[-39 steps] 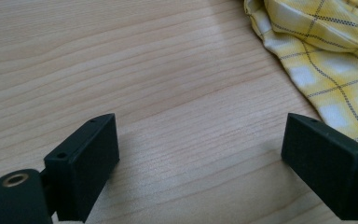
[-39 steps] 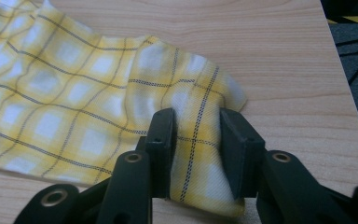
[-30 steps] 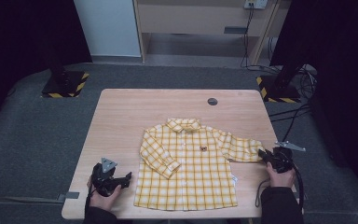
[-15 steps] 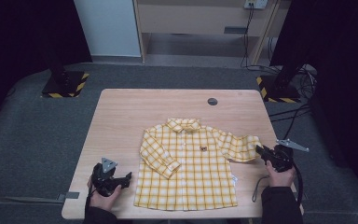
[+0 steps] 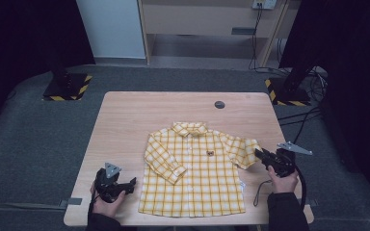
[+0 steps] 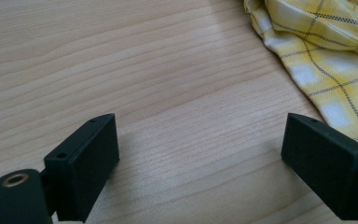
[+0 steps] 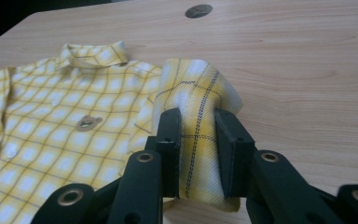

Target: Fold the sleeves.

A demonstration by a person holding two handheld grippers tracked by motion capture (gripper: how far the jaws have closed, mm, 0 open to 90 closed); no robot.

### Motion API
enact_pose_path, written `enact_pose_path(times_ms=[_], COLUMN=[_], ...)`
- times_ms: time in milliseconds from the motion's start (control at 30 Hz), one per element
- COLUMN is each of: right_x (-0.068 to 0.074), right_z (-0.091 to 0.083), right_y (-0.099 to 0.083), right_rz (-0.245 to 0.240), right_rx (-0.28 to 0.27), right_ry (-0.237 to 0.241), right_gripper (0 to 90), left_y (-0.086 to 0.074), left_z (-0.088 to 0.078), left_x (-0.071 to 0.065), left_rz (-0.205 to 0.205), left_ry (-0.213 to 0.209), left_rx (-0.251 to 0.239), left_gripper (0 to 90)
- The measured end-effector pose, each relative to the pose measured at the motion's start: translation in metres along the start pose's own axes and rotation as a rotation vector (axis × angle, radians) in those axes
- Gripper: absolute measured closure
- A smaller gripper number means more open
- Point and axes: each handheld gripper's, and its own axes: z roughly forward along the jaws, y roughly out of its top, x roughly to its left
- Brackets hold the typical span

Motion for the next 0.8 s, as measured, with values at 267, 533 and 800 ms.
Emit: enact_pose_path(times_ms=[267, 533, 800], right_x=[0.019, 0.035, 0.046], right_z=[0.003, 0.008, 0.014], right_y=[0.002, 0.003, 0.002], right_rz=[-0.033, -0.055, -0.074], right_rx=[-0.001, 0.002, 0.022], right_ry=[0.050, 0.099, 0.129], right_gripper=[73.0, 72.8, 72.6], left_y=[0.000, 0.000, 0.000], left_z=[0.000, 0.000, 0.000], left_x=[0.000, 0.000, 0.000], left_rz=[0.000, 0.001, 0.001], left_ry=[0.000, 0.000, 0.000], left_rx=[0.000, 0.001, 0.001], left_gripper=[10.0, 9.9, 9.8])
